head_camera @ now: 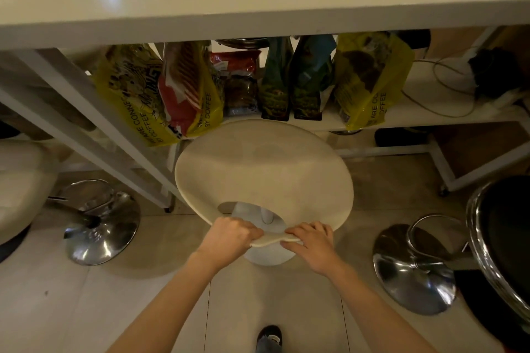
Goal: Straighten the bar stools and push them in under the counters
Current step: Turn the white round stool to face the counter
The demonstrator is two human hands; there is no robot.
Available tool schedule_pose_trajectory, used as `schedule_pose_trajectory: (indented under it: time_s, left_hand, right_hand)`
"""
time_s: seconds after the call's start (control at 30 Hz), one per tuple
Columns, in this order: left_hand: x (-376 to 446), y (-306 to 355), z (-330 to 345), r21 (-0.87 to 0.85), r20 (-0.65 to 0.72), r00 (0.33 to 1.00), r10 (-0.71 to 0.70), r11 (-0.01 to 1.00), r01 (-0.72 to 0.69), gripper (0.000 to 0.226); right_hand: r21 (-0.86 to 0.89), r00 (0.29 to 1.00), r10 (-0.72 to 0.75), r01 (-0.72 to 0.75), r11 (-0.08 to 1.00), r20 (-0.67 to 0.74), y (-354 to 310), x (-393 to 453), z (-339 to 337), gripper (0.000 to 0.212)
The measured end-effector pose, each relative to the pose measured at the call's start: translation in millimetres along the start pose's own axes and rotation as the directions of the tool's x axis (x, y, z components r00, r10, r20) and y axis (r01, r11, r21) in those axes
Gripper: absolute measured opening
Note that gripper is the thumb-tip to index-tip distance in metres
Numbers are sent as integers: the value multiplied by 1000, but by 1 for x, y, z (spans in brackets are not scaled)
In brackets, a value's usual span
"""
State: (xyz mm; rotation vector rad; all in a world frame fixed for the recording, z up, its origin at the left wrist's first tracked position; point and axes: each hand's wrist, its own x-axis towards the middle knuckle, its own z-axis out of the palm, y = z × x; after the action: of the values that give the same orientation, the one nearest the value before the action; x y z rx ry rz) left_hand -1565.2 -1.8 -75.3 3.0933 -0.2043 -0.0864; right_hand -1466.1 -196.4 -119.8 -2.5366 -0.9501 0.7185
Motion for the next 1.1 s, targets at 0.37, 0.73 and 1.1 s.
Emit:
schedule_pose_trajectory:
  time_s: [0.37,0.73,1.1]
  left_hand:
    - [23,26,-7,-14,5,1000,-10,1000,10,17]
    - [50,66,-7,-30,10,984,-176,984,176,7]
    - [67,96,-8,-94,-66,925,-374,925,367,30]
  right_hand:
    - [-14,994,-27,28,1000,107,28,21,-25,82]
    - [-117,968,-134,161,980,211,60,43,-60,77]
    - [-157,941,-213,260,953,264,82,58,-78,87]
